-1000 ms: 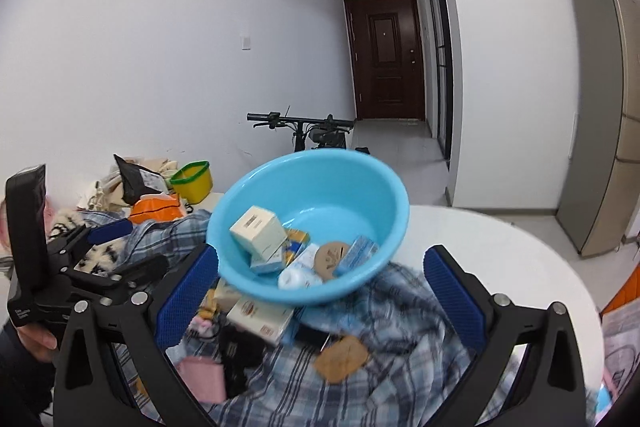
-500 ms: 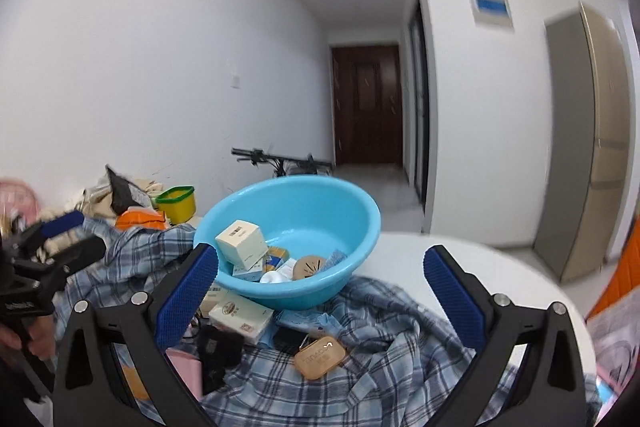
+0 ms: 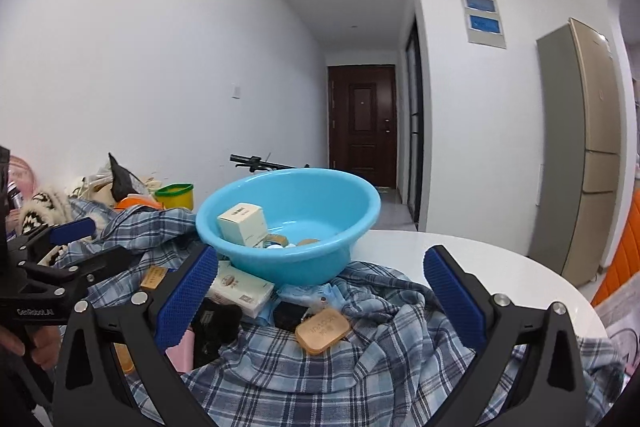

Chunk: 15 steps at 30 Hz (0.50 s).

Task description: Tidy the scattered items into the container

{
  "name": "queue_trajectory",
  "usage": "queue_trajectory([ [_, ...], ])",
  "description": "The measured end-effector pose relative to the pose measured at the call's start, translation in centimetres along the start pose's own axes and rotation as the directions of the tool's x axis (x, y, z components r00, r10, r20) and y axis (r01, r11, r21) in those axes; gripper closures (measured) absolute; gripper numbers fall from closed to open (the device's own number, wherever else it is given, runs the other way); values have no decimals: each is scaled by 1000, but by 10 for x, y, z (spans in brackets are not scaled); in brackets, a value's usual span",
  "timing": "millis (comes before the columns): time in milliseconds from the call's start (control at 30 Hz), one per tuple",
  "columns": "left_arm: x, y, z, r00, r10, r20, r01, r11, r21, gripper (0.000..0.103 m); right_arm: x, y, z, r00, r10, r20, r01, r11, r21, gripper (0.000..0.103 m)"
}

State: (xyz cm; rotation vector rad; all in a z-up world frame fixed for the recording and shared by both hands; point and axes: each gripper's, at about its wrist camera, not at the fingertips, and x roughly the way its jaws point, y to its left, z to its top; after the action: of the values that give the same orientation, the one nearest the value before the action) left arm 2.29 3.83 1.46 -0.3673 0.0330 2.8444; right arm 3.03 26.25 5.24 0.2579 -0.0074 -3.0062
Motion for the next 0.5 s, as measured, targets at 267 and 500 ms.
queue_trajectory([
  [267,-8,-2,-11,993,93,74,-95,995,20,0,-4,8,-25,999,-42,28,43,998,-46,0],
  [500,-6,3,-27,991,104,78,-103,994,-21,0,-9,19,-35,998,-32,50,36,995,-90,0],
])
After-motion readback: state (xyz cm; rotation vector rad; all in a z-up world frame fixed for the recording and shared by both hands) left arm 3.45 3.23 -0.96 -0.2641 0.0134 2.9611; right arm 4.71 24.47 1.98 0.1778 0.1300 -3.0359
